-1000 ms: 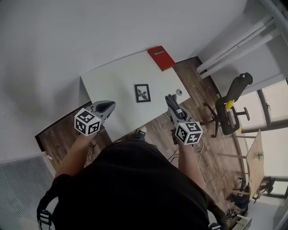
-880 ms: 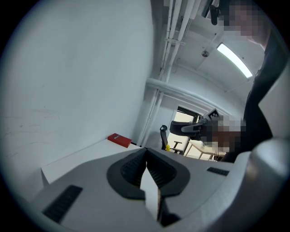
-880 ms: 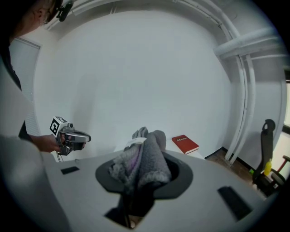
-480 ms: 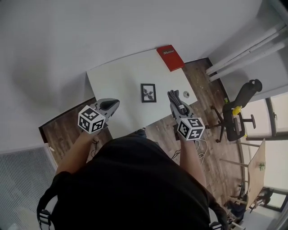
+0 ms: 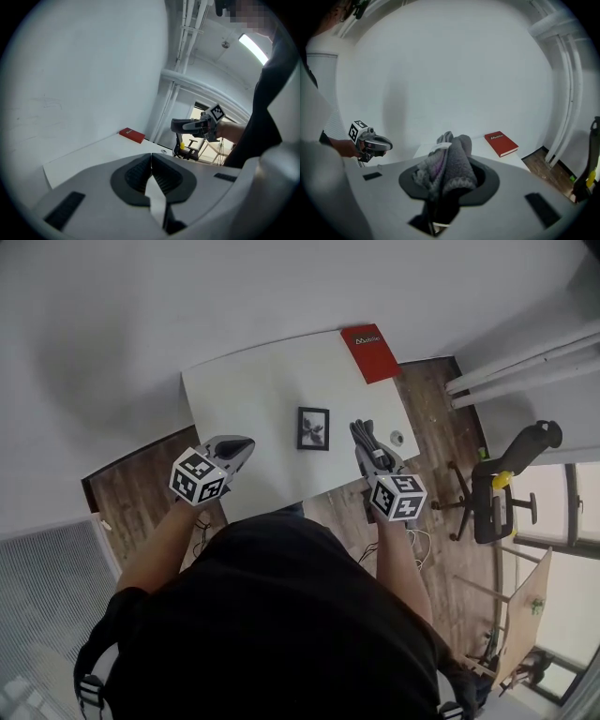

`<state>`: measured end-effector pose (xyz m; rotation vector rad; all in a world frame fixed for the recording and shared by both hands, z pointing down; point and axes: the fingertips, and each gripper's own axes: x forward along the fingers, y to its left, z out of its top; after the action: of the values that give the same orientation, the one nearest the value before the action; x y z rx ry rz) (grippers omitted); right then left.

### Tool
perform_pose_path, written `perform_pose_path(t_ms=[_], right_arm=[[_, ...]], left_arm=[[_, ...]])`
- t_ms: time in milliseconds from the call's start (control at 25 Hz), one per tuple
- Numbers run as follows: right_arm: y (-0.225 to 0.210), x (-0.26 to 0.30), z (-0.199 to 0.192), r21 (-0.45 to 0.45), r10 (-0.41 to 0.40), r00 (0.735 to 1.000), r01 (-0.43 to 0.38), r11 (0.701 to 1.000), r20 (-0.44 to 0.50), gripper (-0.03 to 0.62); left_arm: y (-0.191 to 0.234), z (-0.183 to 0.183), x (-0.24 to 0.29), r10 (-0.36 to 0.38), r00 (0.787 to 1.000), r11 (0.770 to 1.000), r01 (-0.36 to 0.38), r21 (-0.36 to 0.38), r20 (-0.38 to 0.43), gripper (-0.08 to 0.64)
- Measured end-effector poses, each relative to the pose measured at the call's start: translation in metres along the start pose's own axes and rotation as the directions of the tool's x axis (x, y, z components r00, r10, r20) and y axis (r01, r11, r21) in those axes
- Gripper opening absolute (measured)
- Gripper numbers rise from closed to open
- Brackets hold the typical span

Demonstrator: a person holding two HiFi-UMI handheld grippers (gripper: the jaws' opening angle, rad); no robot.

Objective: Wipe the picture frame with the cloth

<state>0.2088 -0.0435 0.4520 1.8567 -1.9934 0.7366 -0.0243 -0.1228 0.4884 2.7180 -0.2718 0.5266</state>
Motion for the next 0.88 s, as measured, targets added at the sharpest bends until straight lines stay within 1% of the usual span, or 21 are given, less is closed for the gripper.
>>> perform_pose_path(t_ms=[200,400,600,880], right_arm=[[-0.017,0.028,-0.007,-0.014,0.03,0.997,-0.031,0.999,-0.065,0.107],[-0.033,0.059,-0.015,-0.052,0.054,0.989,-0.061,0.997,-0.136,0.107],[-0.044,0.09,-0.025,-0.105,0.081,0.972,-0.106,0.989,-0.22,0.107],[-0.053,0.13,-0.042,-0.177,0.109,0.945,-0.169,0.97,-0.308,0.107]], left_arm=[[0.006,-0.008,0.029,0.004,1.0,1.0,-0.004,-0.024,-0.022,0.011],[0.013,-0.016,0.057,0.012,0.998,1.0,-0.013,-0.011,-0.061,0.011],[0.02,-0.032,0.08,0.012,0.996,0.999,-0.017,-0.051,-0.093,0.011],[0.026,-0.053,0.112,0.036,0.992,0.996,-0.046,-0.076,-0.124,0.011]])
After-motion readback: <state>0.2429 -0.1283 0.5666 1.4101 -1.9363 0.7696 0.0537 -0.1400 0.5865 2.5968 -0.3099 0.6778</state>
